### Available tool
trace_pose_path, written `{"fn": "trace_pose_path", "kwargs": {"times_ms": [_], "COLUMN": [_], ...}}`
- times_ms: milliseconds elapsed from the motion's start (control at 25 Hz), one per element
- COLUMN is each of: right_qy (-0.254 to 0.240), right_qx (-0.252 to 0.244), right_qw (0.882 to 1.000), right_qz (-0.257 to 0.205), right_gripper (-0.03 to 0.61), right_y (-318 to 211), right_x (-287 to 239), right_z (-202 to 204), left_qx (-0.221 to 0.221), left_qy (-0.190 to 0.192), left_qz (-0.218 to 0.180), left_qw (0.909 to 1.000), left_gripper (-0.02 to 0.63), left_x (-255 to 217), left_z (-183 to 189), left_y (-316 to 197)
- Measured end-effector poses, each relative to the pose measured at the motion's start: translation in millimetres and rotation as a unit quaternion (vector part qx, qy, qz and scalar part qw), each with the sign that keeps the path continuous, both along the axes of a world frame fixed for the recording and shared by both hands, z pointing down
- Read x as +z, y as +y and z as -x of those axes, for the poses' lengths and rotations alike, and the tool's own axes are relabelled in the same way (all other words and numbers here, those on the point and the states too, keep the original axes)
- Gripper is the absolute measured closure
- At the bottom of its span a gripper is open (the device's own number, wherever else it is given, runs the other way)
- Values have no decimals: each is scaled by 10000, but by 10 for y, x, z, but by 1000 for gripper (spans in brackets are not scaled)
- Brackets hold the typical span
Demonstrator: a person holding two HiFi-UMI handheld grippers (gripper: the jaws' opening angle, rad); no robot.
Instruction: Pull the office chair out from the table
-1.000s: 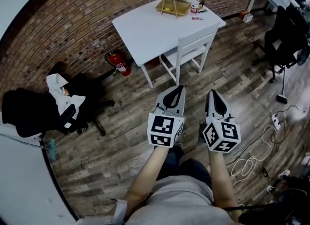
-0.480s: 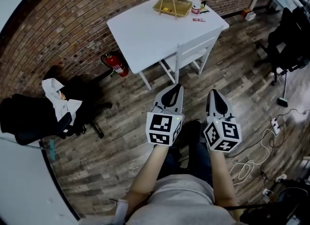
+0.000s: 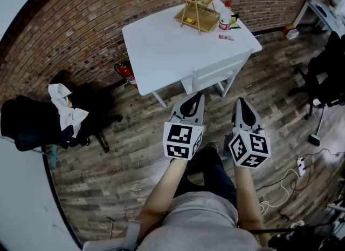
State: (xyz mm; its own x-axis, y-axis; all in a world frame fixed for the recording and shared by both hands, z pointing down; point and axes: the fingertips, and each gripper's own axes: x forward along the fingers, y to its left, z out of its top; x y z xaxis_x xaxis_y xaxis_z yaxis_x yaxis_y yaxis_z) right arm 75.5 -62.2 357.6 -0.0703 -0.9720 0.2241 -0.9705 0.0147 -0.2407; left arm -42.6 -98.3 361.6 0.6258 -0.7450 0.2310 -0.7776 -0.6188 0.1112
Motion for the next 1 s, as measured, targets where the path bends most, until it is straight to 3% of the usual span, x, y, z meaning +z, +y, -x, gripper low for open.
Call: {"fn": "trace_pose_path", "kwargs": {"times_ms": [240,440,720,1000], "right_qy": [50,-16,-349,-373], "right_qx": [-298,-678,-1040,-1023], "right_qw": [9994,9977,9934,9926], "right_qz": [-185,-37,343,532], "right_gripper": [563,563,563,563], "right_y": [-516,-757,-1019,-1330], "right_x": [-190,-74,213,419], "right_z": [-588,-896,-971,-1036], "left_qx": [-198,-308,-499,-483], "left_qy": [-18,-165,-380,-449], "left_qz": [-83,-13,219,420], "left_qw": [9998,9994,9978,9969], "left_gripper": [600,600,600,600], "left_x": [-117,-49,133,366], "left_z": [-602,-924,-956,-1002], "left_y": [-448,-634,-851,-1213]}}
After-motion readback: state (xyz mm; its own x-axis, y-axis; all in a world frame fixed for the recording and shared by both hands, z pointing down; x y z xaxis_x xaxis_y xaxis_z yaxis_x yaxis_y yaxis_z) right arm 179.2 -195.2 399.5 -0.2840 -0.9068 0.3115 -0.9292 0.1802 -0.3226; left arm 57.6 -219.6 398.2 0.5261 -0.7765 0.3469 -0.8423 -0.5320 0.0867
